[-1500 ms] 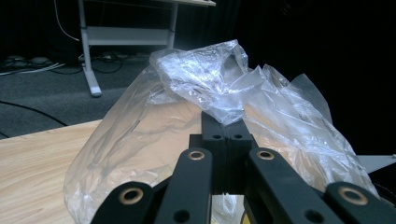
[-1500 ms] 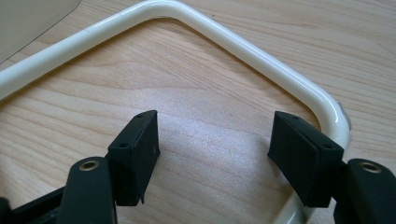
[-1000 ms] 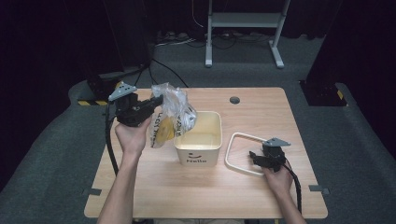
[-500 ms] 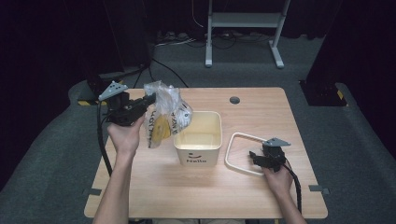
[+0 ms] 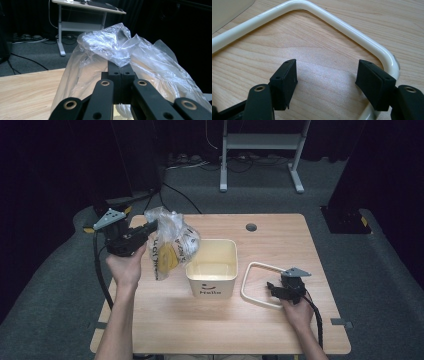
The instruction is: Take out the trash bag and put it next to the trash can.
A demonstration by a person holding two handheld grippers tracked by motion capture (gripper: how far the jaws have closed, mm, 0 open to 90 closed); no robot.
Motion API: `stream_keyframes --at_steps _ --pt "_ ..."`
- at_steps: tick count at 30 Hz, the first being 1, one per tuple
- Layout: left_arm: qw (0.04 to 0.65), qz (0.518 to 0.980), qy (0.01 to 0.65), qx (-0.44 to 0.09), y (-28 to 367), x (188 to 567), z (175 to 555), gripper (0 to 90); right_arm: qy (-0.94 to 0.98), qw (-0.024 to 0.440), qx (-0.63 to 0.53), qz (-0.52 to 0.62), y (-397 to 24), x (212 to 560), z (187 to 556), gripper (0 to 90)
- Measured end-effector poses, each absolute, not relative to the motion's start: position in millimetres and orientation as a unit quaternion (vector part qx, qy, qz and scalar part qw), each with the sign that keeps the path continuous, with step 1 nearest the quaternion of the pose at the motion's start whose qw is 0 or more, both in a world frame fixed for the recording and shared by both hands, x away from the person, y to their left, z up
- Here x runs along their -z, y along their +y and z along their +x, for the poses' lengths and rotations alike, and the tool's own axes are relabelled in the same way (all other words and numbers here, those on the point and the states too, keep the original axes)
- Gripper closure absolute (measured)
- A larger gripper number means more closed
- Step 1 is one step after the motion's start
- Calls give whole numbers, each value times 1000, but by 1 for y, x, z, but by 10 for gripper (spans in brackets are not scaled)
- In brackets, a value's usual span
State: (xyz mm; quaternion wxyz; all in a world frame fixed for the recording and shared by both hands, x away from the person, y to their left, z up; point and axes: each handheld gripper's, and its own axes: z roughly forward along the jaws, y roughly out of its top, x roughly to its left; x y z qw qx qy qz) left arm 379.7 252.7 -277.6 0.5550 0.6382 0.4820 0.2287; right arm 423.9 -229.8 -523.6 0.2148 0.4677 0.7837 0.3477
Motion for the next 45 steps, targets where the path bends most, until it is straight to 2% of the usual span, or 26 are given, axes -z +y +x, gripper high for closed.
stream_keyframes --at_steps 25,45 --pt "560 617 499 -238 280 280 368 900 783 215 -348 468 -230 524 424 329" --pt "515 641 517 -236 270 308 385 900 783 215 -348 468 -230 524 424 328"
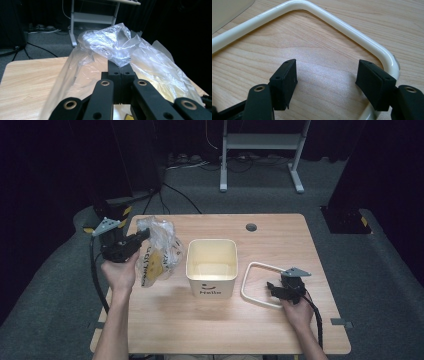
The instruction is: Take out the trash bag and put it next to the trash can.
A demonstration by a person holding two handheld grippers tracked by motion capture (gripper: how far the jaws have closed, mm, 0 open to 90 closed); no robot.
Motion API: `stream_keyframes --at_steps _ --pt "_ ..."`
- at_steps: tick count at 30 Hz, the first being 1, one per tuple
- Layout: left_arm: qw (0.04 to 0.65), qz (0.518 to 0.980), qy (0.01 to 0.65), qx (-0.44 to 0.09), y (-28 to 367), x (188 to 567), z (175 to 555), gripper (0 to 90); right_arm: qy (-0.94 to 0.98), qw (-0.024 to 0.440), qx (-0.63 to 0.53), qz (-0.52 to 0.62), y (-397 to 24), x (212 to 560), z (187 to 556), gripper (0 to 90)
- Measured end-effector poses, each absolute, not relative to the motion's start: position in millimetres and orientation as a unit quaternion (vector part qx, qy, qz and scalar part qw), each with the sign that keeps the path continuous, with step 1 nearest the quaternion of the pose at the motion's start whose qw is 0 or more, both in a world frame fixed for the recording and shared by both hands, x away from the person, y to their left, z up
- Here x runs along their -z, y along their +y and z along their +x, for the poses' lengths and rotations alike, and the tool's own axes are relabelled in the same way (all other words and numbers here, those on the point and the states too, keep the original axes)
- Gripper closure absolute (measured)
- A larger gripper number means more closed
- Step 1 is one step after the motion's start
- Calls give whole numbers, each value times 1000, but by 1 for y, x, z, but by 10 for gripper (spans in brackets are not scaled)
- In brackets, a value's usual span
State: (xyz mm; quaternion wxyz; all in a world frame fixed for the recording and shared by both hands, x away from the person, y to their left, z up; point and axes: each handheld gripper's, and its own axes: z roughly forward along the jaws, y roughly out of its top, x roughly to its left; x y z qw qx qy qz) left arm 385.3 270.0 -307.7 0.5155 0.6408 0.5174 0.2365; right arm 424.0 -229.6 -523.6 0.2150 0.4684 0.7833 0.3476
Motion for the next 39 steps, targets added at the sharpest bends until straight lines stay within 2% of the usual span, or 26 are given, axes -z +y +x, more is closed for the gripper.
stream_keyframes --at_steps 39 --pt "481 661 528 -231 258 337 403 899 783 215 -348 468 -230 524 424 328"
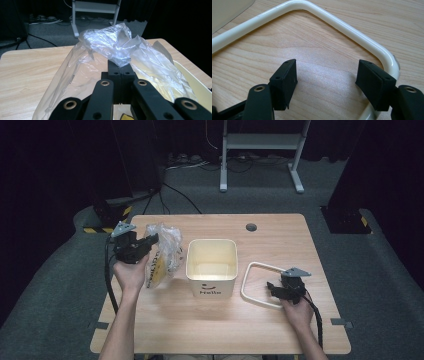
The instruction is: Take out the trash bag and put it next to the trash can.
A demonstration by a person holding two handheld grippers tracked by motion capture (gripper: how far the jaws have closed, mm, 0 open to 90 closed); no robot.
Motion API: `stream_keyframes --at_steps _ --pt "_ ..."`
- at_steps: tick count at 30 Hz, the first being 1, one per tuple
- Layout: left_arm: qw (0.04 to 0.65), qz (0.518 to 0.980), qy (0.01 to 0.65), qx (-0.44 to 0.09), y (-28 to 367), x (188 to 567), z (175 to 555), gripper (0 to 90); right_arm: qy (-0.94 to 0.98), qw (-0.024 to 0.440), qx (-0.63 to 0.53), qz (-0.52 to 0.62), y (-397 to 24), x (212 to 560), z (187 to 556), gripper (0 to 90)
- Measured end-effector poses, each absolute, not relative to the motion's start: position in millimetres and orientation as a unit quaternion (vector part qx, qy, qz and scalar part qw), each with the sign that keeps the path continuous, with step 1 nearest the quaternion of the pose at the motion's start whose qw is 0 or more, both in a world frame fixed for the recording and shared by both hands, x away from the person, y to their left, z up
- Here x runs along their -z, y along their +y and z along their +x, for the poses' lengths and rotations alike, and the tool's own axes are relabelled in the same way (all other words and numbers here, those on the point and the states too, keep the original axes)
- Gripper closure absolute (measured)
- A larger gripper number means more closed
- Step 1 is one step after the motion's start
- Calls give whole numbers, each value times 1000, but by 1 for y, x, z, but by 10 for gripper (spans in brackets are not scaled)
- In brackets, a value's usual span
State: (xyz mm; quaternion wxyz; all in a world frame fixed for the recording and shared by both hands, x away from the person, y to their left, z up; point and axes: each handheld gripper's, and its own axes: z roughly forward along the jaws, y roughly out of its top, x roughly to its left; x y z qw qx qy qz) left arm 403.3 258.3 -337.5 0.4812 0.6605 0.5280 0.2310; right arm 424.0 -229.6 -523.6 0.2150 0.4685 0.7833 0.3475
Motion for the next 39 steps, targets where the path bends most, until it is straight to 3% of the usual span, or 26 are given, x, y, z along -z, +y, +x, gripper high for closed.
stream_keyframes --at_steps 39 --pt "438 657 572 -220 260 401 419 896 783 215 -347 469 -230 524 424 328"
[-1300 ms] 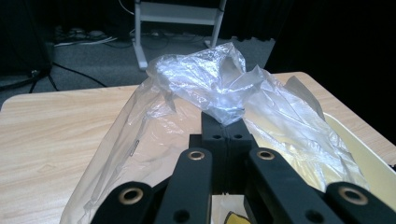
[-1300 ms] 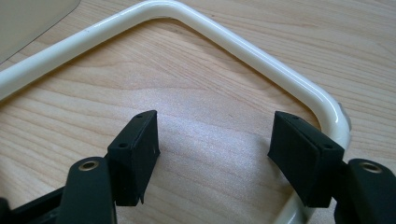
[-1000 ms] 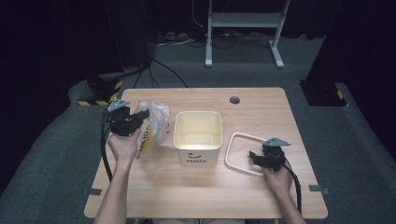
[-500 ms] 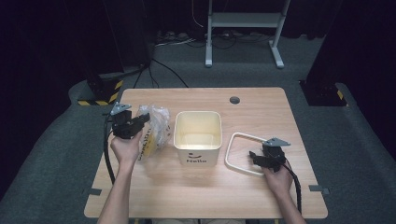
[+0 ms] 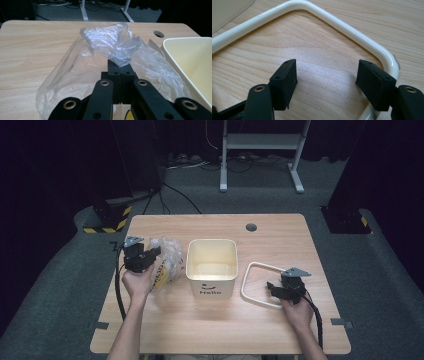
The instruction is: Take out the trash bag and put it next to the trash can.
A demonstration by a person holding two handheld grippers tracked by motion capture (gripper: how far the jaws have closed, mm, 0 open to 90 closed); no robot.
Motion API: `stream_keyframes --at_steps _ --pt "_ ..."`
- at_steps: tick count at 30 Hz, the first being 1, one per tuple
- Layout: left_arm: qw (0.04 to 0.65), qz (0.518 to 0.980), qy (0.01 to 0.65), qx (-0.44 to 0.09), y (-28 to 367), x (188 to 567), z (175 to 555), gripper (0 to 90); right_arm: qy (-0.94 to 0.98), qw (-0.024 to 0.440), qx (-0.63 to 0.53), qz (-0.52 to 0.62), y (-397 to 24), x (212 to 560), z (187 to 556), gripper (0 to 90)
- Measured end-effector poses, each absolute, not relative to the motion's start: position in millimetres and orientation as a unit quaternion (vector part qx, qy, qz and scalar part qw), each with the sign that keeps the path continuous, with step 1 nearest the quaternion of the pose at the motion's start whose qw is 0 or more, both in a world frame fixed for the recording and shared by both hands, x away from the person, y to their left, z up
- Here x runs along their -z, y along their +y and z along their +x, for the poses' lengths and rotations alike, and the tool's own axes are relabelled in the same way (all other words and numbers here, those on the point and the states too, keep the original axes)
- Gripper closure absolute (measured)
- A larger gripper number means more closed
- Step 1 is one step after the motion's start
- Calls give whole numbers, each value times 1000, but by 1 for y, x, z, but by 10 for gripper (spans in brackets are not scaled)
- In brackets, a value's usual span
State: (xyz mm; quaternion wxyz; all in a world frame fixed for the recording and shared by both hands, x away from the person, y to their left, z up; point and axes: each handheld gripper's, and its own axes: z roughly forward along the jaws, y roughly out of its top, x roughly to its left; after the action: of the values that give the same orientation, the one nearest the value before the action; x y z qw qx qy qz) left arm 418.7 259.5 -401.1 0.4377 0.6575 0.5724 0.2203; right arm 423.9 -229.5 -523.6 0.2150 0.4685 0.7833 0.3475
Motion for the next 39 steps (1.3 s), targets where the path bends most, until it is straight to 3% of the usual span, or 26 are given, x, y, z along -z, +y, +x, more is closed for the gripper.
stream_keyframes --at_steps 9,18,22,23,25,26,39 --pt "422 665 576 -220 255 413 422 887 783 215 -347 469 -229 524 424 328" --pt "423 666 574 -221 250 415 422 799 783 215 -347 469 -229 524 424 328" --pt "425 664 575 -220 252 417 420 708 783 215 -347 470 -229 524 424 327" --pt "427 660 577 -221 252 417 419 647 783 215 -347 470 -229 524 424 327" --pt "428 659 577 -222 253 416 417 627 783 215 -347 470 -229 524 424 328" --pt "430 657 578 -222 253 415 416 566 783 215 -347 470 -229 524 424 327" --pt "456 651 567 -214 255 410 401 403 783 215 -347 470 -229 524 424 327"
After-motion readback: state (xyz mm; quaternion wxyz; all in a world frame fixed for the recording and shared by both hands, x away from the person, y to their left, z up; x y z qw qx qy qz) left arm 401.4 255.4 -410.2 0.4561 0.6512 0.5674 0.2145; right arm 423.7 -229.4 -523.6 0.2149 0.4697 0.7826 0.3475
